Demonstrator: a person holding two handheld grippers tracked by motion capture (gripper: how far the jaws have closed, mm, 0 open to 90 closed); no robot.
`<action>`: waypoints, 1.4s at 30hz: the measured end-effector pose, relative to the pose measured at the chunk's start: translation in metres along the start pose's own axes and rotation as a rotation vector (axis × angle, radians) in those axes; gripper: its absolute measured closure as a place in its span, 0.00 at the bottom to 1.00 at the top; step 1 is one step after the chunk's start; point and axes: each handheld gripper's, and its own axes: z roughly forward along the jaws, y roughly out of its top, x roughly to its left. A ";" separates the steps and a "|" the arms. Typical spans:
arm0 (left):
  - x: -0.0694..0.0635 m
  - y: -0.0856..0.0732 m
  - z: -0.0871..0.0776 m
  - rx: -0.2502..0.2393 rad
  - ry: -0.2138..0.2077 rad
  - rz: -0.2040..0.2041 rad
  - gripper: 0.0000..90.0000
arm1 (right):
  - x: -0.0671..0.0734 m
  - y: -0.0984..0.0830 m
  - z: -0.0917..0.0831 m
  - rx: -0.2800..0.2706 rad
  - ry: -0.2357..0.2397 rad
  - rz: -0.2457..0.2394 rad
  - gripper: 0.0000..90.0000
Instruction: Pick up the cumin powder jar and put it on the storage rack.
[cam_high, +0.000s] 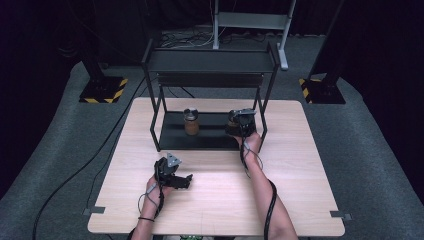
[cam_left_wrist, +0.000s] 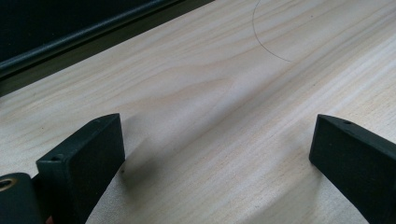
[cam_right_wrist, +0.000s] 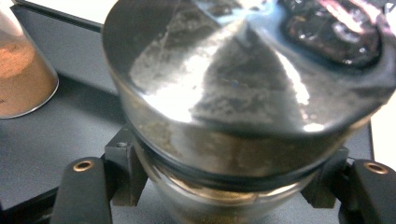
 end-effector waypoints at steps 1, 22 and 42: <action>0.000 0.000 0.000 0.000 0.000 0.000 0.03 | 0.000 0.000 0.000 0.000 -0.001 0.000 0.33; 0.000 0.000 0.000 0.000 0.001 0.001 0.03 | -0.003 0.015 -0.001 0.081 0.027 0.022 0.09; -0.001 0.000 0.000 -0.003 0.003 0.003 0.03 | -0.002 0.013 -0.035 0.203 0.092 0.007 0.00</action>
